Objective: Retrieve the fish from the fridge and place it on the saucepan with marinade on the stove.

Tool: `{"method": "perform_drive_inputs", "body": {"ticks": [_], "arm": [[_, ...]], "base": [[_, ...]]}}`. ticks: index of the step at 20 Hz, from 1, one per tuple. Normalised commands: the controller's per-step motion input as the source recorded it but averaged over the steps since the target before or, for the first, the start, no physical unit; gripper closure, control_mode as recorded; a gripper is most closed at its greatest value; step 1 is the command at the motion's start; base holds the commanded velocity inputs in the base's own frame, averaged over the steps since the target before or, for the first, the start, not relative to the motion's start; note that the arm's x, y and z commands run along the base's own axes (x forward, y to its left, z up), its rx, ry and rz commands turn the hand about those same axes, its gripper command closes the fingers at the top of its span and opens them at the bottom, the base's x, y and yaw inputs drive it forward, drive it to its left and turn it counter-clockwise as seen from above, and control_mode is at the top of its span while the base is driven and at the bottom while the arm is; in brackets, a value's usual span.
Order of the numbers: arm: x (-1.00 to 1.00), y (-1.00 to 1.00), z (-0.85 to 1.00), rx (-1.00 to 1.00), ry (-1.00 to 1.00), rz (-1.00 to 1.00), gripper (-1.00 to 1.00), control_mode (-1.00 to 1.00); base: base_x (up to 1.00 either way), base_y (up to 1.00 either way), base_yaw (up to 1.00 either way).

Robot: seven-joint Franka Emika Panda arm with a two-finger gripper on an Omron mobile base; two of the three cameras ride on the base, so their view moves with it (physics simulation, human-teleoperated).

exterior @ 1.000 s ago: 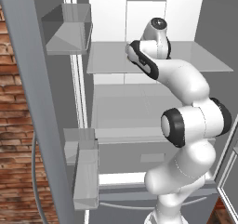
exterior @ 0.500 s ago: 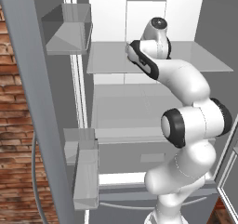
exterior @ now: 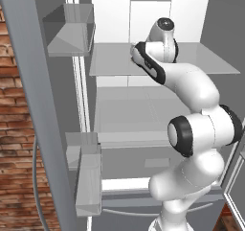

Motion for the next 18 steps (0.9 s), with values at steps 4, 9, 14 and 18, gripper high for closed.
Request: {"method": "perform_drive_inputs", "body": {"ticks": [4,9,14,18], "arm": [[-0.23,-0.04,0.21,0.0,-0.13,0.0,1.0,-1.0],[-0.29,-0.03,0.29,0.0,-0.19,0.0,1.0,-1.0],[-0.47,0.0,0.07,0.0,-0.17,0.0,1.0,-1.0],[-0.59,0.0,0.04,0.0,-0.18,0.0,1.0,-1.0]], "base": [[0.0,0.0,0.0],[0.0,0.0,0.0],[0.0,0.0,0.0],[0.0,0.0,0.0]]}}
